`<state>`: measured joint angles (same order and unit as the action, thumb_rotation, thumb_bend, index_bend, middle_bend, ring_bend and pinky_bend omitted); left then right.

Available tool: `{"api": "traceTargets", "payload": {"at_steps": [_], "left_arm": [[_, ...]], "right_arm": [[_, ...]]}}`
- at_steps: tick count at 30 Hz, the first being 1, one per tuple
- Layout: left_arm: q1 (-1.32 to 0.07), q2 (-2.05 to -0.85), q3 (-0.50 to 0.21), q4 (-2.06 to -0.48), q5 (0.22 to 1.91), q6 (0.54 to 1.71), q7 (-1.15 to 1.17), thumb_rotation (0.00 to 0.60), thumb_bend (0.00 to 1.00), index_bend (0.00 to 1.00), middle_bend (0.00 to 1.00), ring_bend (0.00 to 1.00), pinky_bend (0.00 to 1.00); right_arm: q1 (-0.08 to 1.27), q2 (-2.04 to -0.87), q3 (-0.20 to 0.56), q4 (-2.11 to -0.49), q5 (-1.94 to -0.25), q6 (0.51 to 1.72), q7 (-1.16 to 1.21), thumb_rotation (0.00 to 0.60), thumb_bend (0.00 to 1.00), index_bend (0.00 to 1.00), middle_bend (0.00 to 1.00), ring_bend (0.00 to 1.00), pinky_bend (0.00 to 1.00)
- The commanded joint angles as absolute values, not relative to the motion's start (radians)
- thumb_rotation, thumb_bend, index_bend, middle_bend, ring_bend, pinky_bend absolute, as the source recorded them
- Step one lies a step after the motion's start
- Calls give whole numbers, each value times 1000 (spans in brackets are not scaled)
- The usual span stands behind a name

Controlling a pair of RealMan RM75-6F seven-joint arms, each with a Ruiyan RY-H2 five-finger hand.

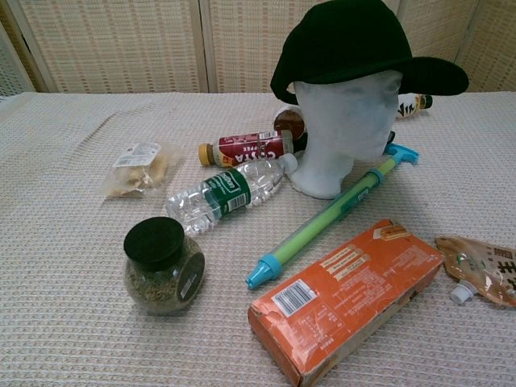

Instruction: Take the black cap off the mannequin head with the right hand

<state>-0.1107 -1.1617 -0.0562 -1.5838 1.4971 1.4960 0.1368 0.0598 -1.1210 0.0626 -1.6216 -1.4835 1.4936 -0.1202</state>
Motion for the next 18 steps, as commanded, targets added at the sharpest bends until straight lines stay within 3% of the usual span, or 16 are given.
{"api": "traceTargets", "payload": {"at_steps": [1, 11, 18], "left_arm": [[-111, -1165, -57, -1581, 1495, 1495, 137, 600, 206, 177, 221, 142, 153], [-115, -1176, -56, -1565, 1497, 1489, 132, 600, 205, 178, 221, 142, 153], [-119, -1175, -58, -1568, 1501, 1490, 130, 600, 205, 180, 221, 142, 153]], "right_arm": [[59, -1122, 62, -1622, -1482, 1493, -120, 600, 0, 109, 240, 348, 373], [57, -1129, 59, -1621, -1485, 1493, -122, 600, 0, 117, 243, 394, 395], [68, -1152, 65, -1597, -1534, 1519, -102, 600, 0, 183, 302, 497, 577]]}}
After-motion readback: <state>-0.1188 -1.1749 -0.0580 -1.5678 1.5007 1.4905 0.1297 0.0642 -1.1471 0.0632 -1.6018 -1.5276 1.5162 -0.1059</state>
